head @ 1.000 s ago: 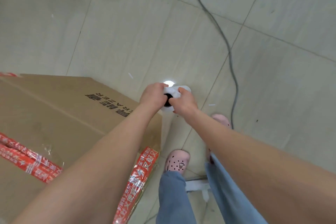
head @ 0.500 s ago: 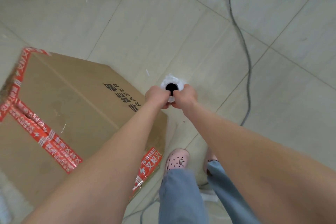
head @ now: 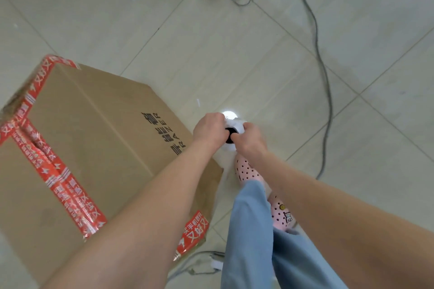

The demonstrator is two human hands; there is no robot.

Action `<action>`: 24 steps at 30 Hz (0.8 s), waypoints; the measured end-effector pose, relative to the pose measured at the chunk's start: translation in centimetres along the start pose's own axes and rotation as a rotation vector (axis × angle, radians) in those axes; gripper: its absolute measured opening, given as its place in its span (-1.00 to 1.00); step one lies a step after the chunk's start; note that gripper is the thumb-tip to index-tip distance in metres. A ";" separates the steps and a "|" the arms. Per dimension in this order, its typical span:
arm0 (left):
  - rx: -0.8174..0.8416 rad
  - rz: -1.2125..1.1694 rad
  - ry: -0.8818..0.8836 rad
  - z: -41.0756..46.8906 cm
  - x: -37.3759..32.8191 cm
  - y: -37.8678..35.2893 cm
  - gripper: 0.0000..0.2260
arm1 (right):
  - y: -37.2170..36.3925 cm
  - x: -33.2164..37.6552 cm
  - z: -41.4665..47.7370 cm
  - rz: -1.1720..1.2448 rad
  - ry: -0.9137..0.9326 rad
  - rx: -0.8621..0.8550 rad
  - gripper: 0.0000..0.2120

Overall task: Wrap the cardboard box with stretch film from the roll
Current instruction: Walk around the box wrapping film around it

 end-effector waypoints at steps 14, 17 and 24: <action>-0.078 -0.804 0.451 1.6 10.8 3.9 -0.91 | -5.7 9.9 3.9 -0.014 0.010 0.104 -0.53; 0.010 -0.725 0.411 2.2 11.4 4.0 -0.88 | -6.4 11.2 4.7 -0.129 0.013 0.109 -0.79; 0.065 -0.160 0.097 4.0 9.2 7.8 -0.55 | -5.6 12.9 4.9 -0.280 0.030 0.132 -0.70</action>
Point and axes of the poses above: each hand's wrist, its own z-axis towards the middle knuckle, its own y-axis out of the back of the hand, x = y × z, the point moved 6 cm from there along z, towards the middle knuckle, and after that the axes turned 10 degrees about x, right-handed, at the moved point
